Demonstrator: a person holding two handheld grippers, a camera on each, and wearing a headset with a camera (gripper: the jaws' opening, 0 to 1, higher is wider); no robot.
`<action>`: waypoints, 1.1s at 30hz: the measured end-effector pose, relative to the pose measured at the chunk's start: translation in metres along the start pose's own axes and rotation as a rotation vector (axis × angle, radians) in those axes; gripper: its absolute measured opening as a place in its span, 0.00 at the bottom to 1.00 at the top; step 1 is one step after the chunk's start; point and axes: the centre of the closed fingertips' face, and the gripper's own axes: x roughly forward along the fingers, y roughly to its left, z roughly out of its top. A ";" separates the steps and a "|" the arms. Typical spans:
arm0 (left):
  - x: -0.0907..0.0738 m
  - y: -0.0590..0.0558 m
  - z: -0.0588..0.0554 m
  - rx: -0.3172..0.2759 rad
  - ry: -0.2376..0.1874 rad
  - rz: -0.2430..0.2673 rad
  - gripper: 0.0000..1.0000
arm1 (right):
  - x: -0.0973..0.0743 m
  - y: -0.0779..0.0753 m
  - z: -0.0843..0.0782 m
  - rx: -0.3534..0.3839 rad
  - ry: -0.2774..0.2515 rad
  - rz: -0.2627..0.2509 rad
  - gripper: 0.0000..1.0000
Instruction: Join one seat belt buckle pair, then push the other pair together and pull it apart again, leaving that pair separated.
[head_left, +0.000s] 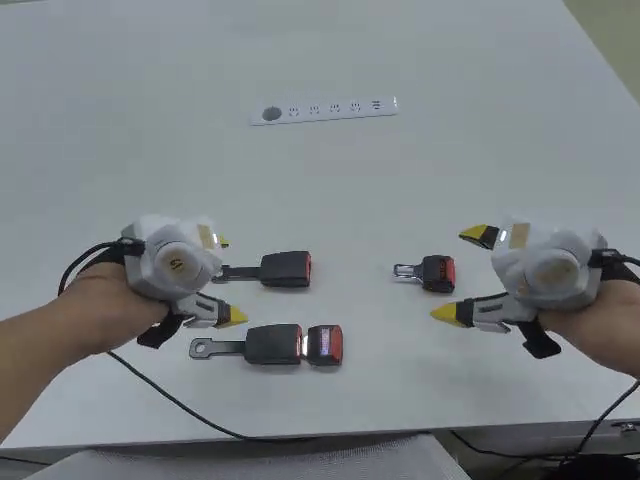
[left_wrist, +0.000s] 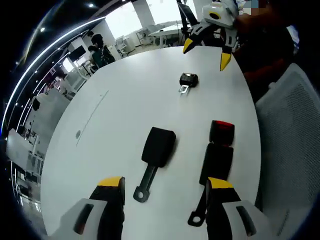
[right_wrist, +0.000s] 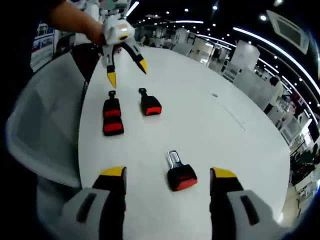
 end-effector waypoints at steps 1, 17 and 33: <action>-0.002 -0.001 -0.004 -0.014 -0.003 0.005 0.69 | -0.004 0.004 -0.001 0.014 0.000 0.000 0.70; -0.046 -0.028 -0.042 -0.224 -0.091 0.060 0.94 | -0.032 0.021 -0.013 0.126 -0.050 -0.029 0.96; -0.057 -0.038 -0.065 -0.339 -0.104 0.112 1.00 | -0.037 0.021 -0.016 0.178 -0.058 -0.078 1.00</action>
